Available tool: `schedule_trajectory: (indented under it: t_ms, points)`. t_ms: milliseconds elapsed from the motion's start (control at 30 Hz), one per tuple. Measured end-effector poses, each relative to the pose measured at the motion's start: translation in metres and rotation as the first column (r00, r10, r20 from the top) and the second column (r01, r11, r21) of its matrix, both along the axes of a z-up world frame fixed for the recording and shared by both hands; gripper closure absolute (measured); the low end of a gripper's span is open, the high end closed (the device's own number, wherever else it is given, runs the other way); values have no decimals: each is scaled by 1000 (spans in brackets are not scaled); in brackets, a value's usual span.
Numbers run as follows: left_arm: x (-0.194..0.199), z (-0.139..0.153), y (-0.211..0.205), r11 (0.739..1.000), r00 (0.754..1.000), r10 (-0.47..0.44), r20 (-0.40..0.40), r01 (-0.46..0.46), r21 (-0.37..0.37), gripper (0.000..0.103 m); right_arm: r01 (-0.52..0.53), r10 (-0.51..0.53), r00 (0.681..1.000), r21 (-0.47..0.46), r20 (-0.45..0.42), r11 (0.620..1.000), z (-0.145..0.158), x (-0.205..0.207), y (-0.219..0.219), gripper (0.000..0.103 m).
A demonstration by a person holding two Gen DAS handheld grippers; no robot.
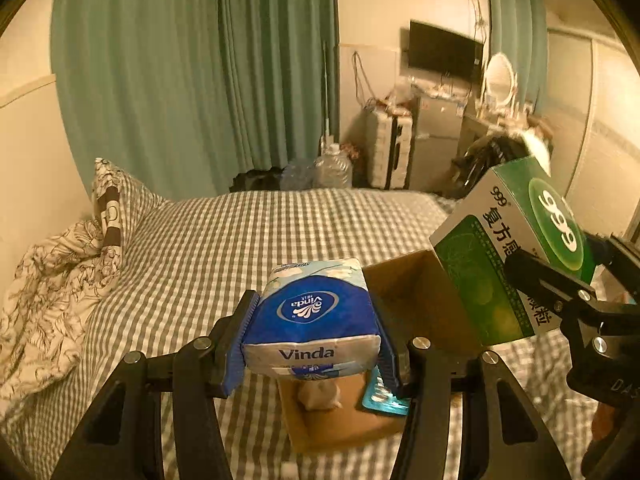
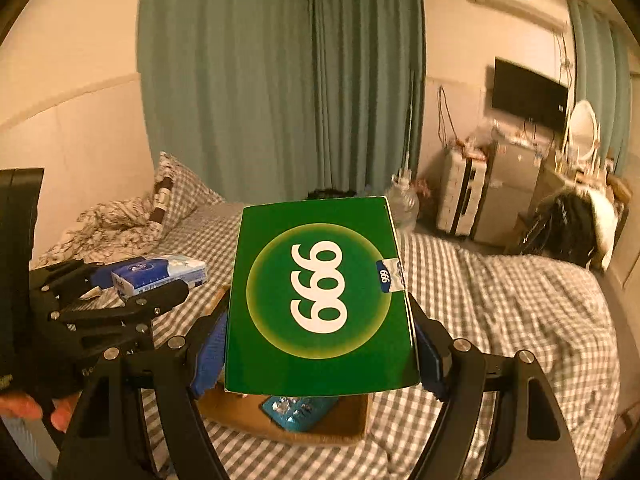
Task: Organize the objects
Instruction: 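Carry the green box and tissue pack over the cardboard box and release both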
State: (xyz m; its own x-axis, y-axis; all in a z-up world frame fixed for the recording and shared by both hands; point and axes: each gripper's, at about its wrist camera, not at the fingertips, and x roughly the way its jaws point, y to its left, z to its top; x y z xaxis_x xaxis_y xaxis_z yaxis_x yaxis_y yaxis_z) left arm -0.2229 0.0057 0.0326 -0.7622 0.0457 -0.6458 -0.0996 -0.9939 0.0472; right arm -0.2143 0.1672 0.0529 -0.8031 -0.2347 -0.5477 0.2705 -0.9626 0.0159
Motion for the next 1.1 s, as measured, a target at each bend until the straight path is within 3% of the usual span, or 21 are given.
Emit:
schedule_trajectory:
  t_ms: [100, 333, 467, 567, 633, 700, 733, 767, 967, 1100]
  points:
    - [-22, -27, 7, 999, 999, -18, 39, 19, -30, 49, 5, -6, 1000, 24, 28, 1000, -24, -22, -5, 26]
    - [-48, -78, 5, 999, 992, -43, 115, 45, -17, 49, 5, -9, 998, 65, 69, 998, -72, -55, -12, 26]
    - [-53, -93, 6, 998, 991, -50, 127, 54, -26, 49, 11, -15, 998, 76, 58, 997, -79, -59, -14, 26]
    - [-53, -95, 8, 998, 990, -59, 130, 61, -16, 47, -11, 10, 998, 18, 61, 1000, -76, -59, -10, 26]
    - [-50, -93, 7, 997, 989, -73, 129, 75, -7, 42, -13, 14, 999, -25, 53, 1000, -71, -56, -6, 24]
    - [-44, -88, 9, 997, 991, -72, 117, 73, -8, 21, -5, 8, 999, -58, 45, 998, -65, -53, -1, 19]
    - [-39, -83, 8, 998, 993, -61, 99, 62, -10, 7, -2, 4, 999, -69, 40, 998, -61, -51, 1, 8]
    - [-33, -76, 6, 999, 996, -53, 76, 54, -8, 2, 7, -4, 1000, -81, 30, 997, -56, -47, 4, 5]
    - [5, -27, 1, 998, 998, -51, 25, 50, 36, 0, 29, -31, 999, -87, -19, 996, -4, -7, 16, 2]
    - [43, 17, -3, 999, 998, -33, -48, 34, 21, 0, 46, -50, 995, -59, -81, 997, 41, 37, 22, 1]
